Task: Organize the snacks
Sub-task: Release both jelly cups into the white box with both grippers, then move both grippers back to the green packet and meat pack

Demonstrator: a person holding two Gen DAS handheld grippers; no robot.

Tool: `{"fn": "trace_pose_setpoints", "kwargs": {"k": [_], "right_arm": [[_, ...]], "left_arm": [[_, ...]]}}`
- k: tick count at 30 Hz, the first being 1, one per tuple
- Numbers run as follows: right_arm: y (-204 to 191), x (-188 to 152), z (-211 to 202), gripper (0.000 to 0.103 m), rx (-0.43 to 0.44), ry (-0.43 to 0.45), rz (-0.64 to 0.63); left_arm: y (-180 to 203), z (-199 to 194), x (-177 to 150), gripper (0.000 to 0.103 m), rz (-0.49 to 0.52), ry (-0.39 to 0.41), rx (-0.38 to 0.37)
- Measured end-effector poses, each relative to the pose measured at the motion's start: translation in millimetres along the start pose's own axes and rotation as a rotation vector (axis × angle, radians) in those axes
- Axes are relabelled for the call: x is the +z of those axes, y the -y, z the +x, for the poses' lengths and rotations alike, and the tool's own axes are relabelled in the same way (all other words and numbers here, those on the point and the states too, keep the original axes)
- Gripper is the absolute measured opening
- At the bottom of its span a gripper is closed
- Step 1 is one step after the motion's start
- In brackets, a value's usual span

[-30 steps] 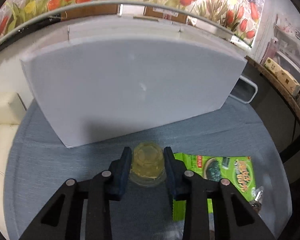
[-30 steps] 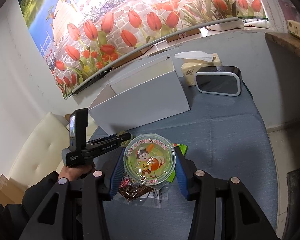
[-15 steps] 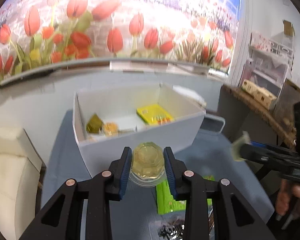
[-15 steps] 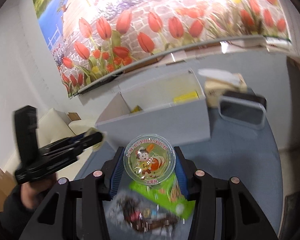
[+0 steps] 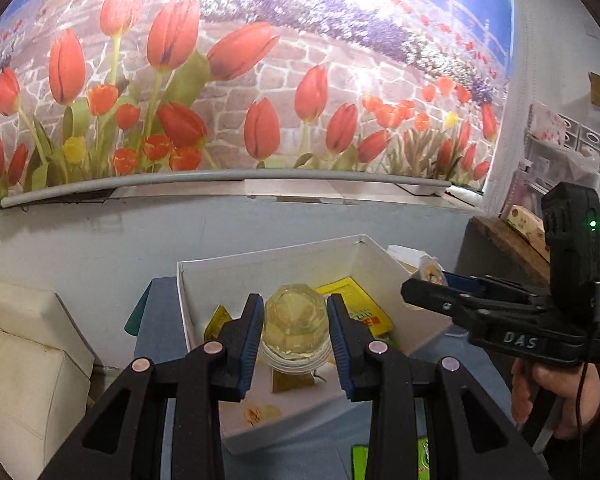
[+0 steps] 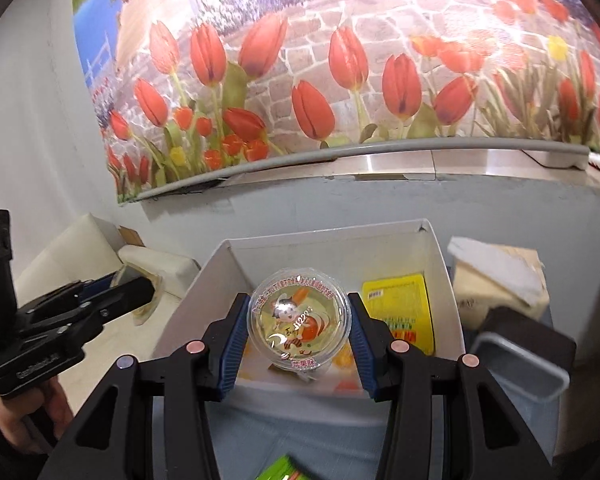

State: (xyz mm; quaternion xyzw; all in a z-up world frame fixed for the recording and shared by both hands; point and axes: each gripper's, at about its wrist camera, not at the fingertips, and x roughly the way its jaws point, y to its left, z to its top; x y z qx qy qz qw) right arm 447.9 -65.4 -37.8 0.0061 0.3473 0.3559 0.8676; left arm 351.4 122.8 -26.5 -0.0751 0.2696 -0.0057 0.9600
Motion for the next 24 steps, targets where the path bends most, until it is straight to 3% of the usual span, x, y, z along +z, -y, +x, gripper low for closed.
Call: {"fn": "trace_pose_setpoints", "kwargs": {"k": [6,7,9,10,11,13,24], "right_arm": [[13,1,28,0.052,-0.046,-0.040,0.009],[15,-1,31,0.052,-0.049,-0.045,0.009],[19,-3,35,0.071,-0.059,-0.061,0.010],[20,-5,35,0.094,-0.070,-0.056,0.011],[21,-6,34,0.101,-0.066,-0.042,0.008],[22,-6,31,0.101,-0.079,-0.029,0.010],[23,-12,20,0.103,-0.080,-0.033,0.047]], "left_arm": [[-13,24,-3,0.037,-0.002,-0.027,0.013],[-15,27,-4,0.042,0.000,-0.032,0.016],[-18,34,-5,0.073,0.000,-0.051,0.018],[-20,36,-6,0.098,-0.007,-0.055,0.021],[-22,34,-8,0.103,-0.019,-0.036,0.016],[-22,28,-8,0.103,-0.014,-0.003,0.020],[-13,22,-8,0.103,0.004,-0.033,0.036]]}}
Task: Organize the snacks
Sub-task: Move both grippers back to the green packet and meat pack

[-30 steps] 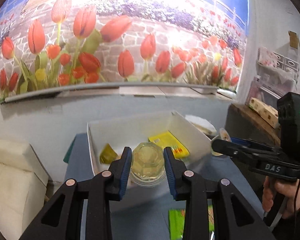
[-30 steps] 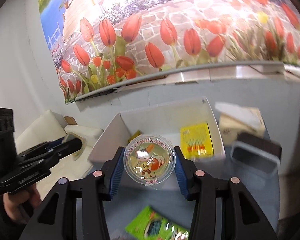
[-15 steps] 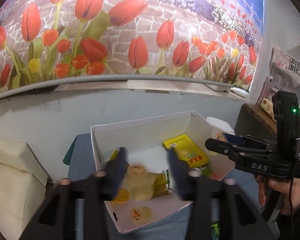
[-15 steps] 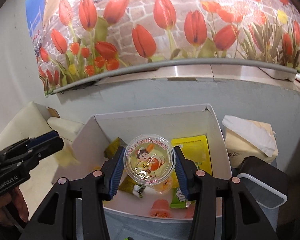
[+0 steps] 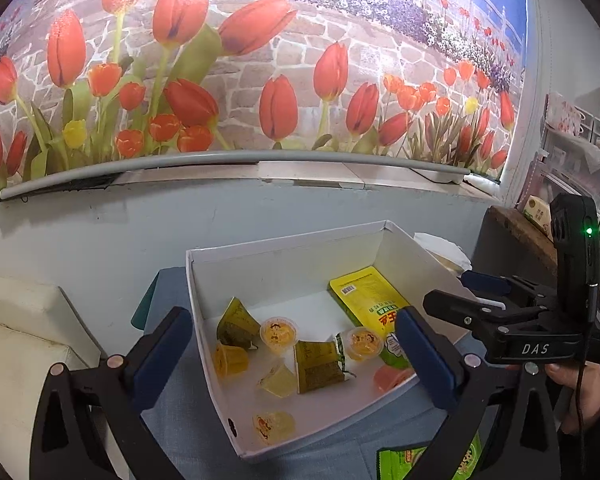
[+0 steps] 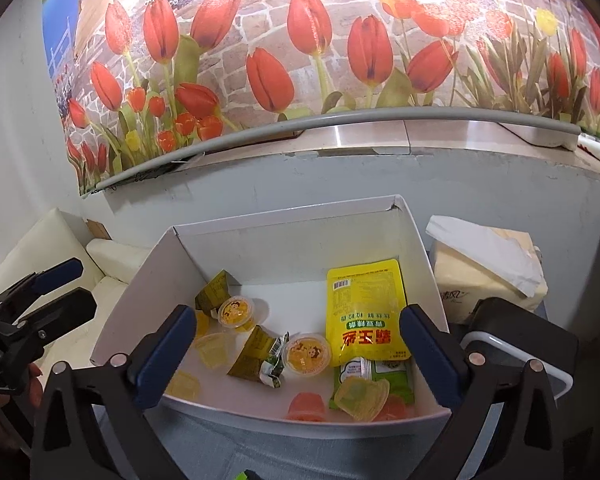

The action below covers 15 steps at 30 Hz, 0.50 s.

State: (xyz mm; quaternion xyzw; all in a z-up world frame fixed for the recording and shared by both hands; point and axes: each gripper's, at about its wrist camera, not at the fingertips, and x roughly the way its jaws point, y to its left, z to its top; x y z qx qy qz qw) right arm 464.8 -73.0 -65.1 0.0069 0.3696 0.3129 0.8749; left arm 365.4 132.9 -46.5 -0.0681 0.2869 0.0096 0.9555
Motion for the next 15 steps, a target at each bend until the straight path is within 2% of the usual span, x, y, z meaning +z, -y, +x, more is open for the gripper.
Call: {"fn": "trace_pose_setpoints", "kwargs": {"k": [7,15], "right_arm": [[-12,-21,-45,0.103,0.021,0.050,-0.031],[-15,-96,-113,0.103,0.008,0.052,-0.044]], "left_arm": [[13,-33,-16,0.103,0.004,0.003,-0.010],[38,-83,-65,0.103,0.021,-0.021,-0.019]]}}
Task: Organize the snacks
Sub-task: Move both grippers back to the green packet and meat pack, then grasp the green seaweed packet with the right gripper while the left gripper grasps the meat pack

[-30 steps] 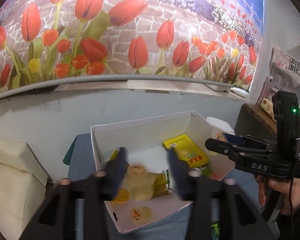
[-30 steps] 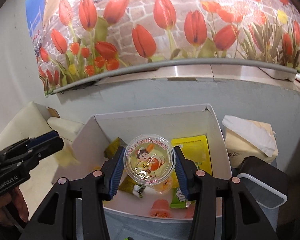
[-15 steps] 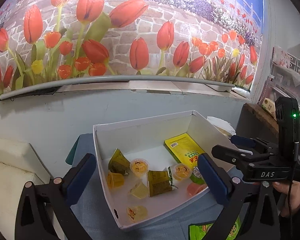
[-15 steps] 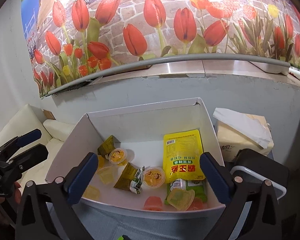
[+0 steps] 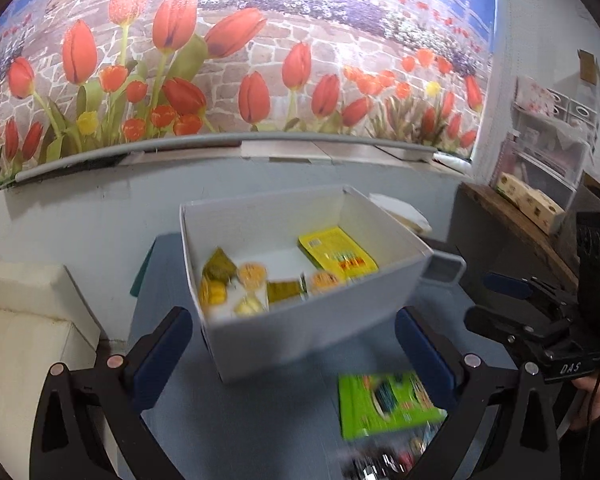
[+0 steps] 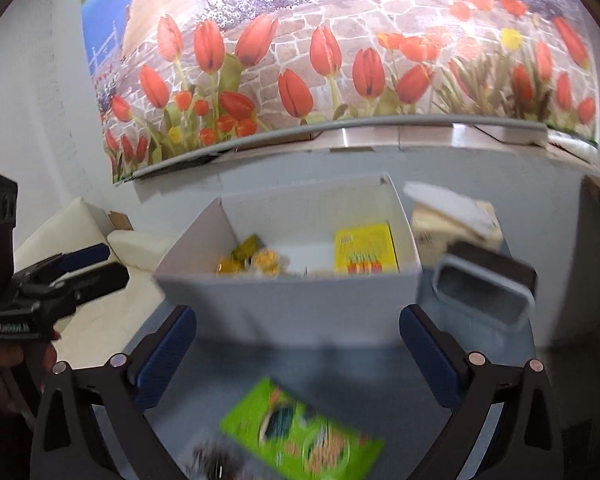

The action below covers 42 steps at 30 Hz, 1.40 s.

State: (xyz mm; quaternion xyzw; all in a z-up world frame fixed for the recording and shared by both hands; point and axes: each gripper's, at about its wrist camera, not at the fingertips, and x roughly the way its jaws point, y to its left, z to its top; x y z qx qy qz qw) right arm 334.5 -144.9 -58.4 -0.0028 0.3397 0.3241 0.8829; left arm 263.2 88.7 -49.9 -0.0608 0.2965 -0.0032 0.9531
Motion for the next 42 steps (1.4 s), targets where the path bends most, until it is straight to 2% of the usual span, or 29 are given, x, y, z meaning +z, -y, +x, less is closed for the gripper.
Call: {"fn": "trace_pose_setpoints", "kwargs": {"k": [5,9,13,19,24,33,38,39,41,42], "right_arm": [[-6,-46,-33,0.103,-0.024,-0.041,-0.043],[-4,-77,-38,0.103,-0.030,-0.100,-0.094],[3,-98,-30,0.103,0.006,-0.138,-0.108],[6,-89,19,0.103,0.112,-0.223,-0.253],[-3,-75,56,0.103,0.167,-0.275,-0.355],[-21,-88,106,0.103,0.122,-0.387,-0.514],[-7,-88,117,0.103,0.163,-0.418,-0.463],[-7,-88,116,0.101,0.169,-0.413,-0.466],[-8,-88,111,0.087,0.195,-0.397,-0.486],[-10,-88,109,0.086,0.196,-0.402,-0.491]], "left_arm": [[10,-28,-41,0.103,-0.011,-0.017,-0.006],[17,-37,-72,0.103,-0.009,-0.055,-0.029],[27,-36,-98,0.103,0.007,-0.099,-0.043],[40,-31,-130,0.103,0.025,-0.163,-0.101],[40,-30,-140,0.103,0.026,-0.190,-0.090],[21,-22,-148,0.103,0.016,-0.222,-0.040],[15,-13,-152,0.103,0.009,-0.243,-0.030],[14,-11,-153,0.103,0.006,-0.247,-0.031],[13,-8,-154,0.103,0.004,-0.254,-0.039],[14,-7,-154,0.103,0.006,-0.256,-0.042]]}}
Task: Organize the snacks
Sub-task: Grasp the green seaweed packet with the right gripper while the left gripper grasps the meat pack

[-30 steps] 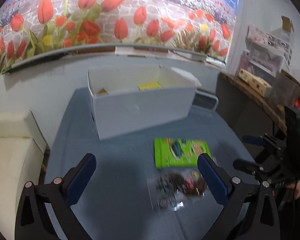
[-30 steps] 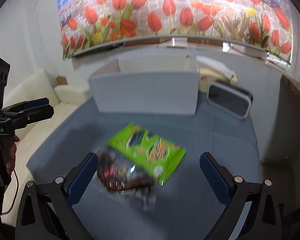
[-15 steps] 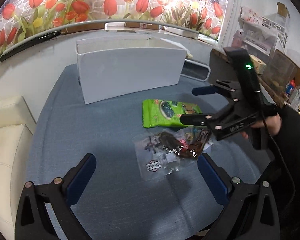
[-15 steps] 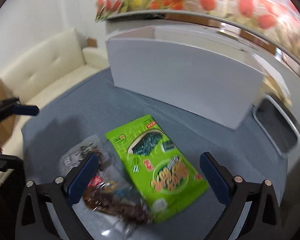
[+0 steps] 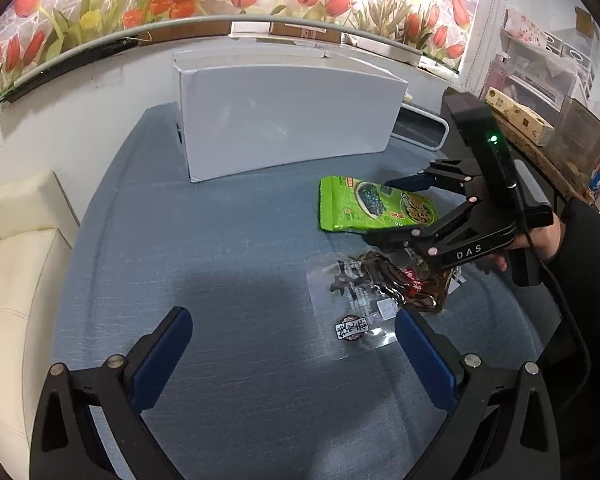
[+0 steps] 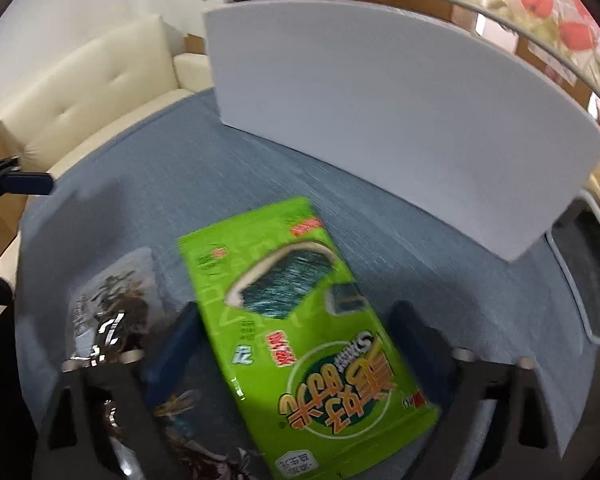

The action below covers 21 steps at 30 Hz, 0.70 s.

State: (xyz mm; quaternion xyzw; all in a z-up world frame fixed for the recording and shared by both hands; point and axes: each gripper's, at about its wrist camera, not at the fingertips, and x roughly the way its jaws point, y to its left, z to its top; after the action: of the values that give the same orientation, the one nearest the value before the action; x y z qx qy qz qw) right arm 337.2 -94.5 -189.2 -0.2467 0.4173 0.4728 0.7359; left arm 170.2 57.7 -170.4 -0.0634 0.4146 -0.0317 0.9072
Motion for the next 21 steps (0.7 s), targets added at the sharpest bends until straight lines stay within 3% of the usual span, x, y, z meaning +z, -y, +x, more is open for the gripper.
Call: {"fn": "trace_pose_setpoints", "kwargs": {"k": [7,10,21], "right_arm": [[5,-3,-21,0.075,-0.014,0.041,0.037],[9,-8,-47,0.074,-0.073,0.084,0.066],[27,-71,-151,0.073,-0.182,0.242,0.361]], "left_arm": [[7,8,1,0.103,0.038,-0.015,-0.020],[14,11,4,0.103,0.071,-0.023,-0.029],[54,42,26,0.103,0.214,-0.076,-0.107]]}}
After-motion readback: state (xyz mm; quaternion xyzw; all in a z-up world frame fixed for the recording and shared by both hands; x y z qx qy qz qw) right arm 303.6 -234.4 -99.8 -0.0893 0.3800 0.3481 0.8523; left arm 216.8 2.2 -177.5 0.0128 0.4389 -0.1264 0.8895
